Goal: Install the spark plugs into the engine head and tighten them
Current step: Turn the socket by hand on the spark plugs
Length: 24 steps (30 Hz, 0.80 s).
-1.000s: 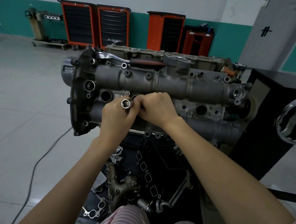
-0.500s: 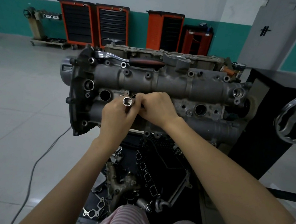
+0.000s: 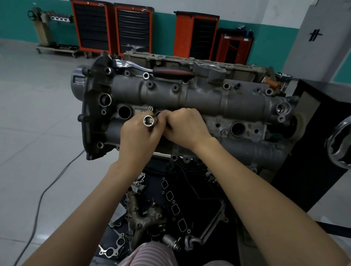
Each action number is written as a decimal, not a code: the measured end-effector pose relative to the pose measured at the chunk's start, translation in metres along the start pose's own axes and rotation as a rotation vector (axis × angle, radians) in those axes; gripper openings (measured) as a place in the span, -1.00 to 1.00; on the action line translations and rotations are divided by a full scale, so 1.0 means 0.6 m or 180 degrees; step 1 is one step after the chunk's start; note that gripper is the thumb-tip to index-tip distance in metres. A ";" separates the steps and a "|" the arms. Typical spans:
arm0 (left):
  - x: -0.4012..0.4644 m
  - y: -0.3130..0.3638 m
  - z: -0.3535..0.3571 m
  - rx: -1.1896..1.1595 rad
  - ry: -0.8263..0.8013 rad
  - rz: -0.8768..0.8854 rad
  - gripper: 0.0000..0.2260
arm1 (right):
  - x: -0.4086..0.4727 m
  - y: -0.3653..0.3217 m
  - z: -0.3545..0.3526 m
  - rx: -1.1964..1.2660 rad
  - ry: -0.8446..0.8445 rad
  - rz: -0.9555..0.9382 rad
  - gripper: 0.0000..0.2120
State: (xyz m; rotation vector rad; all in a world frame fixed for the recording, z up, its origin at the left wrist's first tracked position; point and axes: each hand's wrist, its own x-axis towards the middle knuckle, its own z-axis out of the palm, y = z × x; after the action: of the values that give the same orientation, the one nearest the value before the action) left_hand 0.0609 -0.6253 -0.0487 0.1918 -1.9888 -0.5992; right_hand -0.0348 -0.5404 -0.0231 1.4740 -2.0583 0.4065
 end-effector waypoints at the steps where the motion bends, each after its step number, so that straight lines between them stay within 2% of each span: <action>1: -0.002 -0.001 0.000 -0.0006 0.0001 0.0060 -0.67 | 0.000 -0.001 0.000 0.0002 -0.0029 0.0024 -0.82; 5: -0.008 -0.003 -0.004 -0.0202 -0.0024 0.0050 -0.83 | 0.002 -0.002 -0.003 0.0156 -0.0110 0.0227 -0.81; 9: -0.005 -0.002 -0.003 -0.0219 -0.0006 -0.0041 -0.75 | 0.003 -0.004 -0.004 0.0083 -0.0083 0.0086 -0.87; 13: 0.000 -0.001 -0.004 -0.0205 0.0061 -0.0055 -0.62 | -0.003 -0.006 -0.007 0.0217 0.0174 0.0027 -0.87; 19: -0.006 -0.006 -0.002 -0.0186 -0.0030 -0.0003 -0.80 | 0.001 -0.002 -0.001 0.0097 0.0013 0.0127 -0.79; 21: -0.008 -0.007 -0.001 -0.0200 -0.0114 0.0032 -0.80 | 0.001 -0.001 0.000 0.0061 -0.0002 0.0085 -0.78; 24: -0.010 -0.008 -0.002 -0.0211 -0.0127 0.0025 -0.77 | 0.000 -0.003 -0.002 0.0043 -0.0083 -0.0034 -0.88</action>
State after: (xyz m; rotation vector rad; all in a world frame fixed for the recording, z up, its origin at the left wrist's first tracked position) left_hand 0.0645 -0.6274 -0.0553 0.1323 -2.0041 -0.6676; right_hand -0.0331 -0.5405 -0.0223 1.5052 -2.0710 0.3997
